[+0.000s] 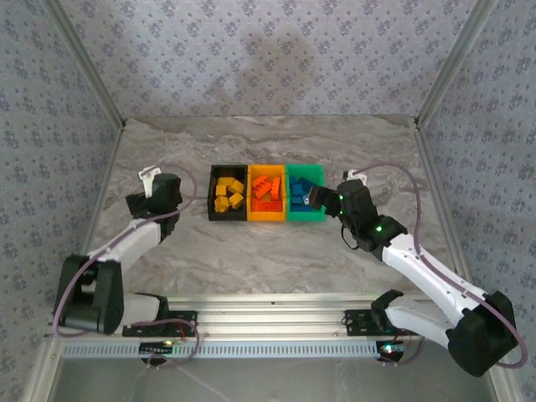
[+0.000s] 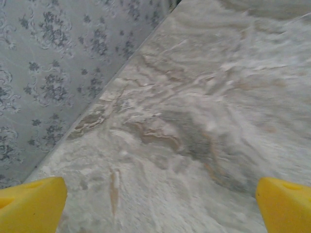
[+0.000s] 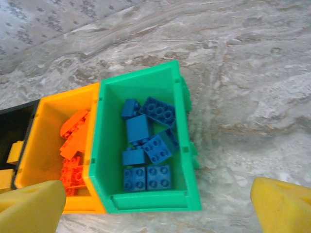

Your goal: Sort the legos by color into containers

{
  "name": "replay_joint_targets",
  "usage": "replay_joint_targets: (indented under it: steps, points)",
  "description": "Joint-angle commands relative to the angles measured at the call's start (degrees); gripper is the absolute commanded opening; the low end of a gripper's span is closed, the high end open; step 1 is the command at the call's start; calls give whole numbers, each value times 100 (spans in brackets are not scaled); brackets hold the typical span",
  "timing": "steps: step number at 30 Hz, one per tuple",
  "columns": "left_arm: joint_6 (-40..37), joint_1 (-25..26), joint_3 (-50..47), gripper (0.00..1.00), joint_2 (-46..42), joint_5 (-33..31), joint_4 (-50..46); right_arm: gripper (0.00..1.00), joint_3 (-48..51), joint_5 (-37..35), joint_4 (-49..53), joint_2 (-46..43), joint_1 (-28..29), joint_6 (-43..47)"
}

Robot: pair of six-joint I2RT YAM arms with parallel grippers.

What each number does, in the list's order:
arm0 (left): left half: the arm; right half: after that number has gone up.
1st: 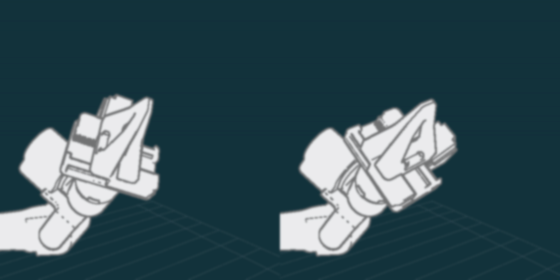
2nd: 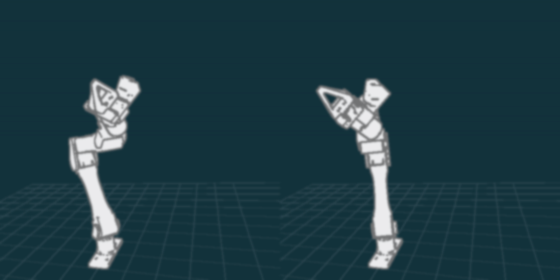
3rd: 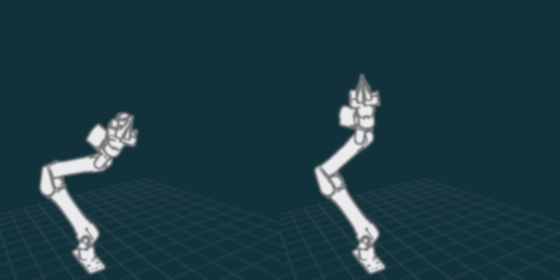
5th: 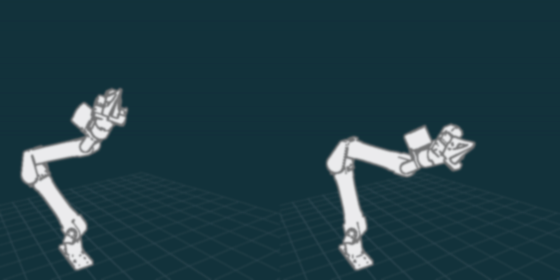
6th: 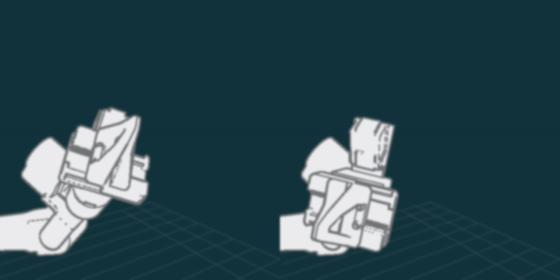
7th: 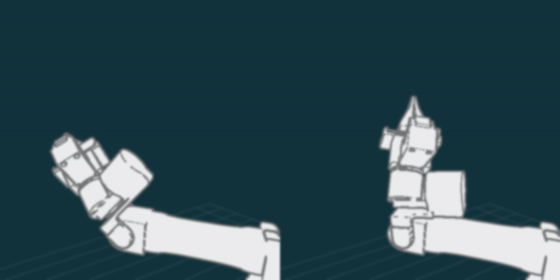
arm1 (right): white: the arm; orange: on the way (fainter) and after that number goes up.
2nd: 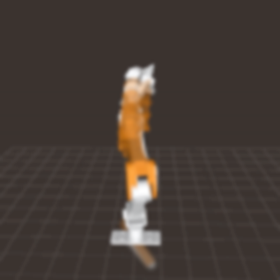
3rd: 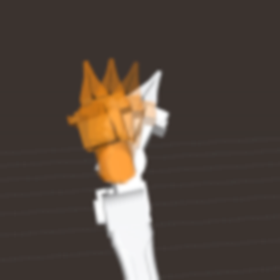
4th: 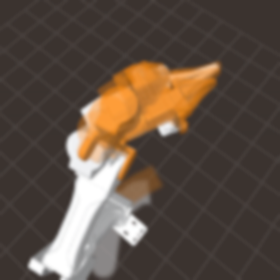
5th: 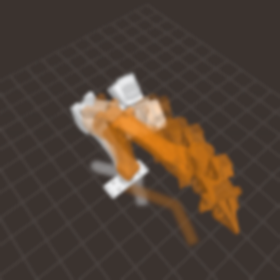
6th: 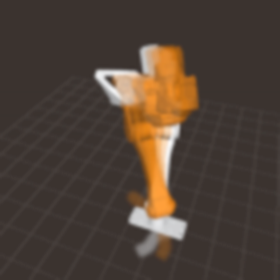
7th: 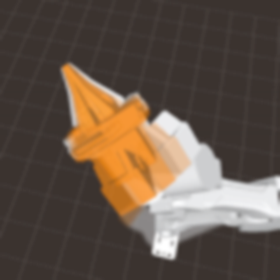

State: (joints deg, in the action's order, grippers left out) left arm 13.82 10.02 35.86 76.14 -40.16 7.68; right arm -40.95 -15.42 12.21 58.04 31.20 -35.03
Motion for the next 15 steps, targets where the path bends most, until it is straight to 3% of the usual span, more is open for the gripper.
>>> replay_joint_targets:
  steps: [1,6,11,15]
  points:
    - [-611,-296,-305,100,379,319,1345,100,282,-87,83,-257,-115,22]
    - [-1062,-428,-1058,100,619,1057,3281,100,688,-509,-102,-612,-229,-29]
    - [-1184,-453,-1166,100,911,1525,3722,100,922,-602,-339,-892,-457,207]
    - [-1100,-831,-1247,100,1022,2629,3796,100,929,-539,-358,-961,-604,518]
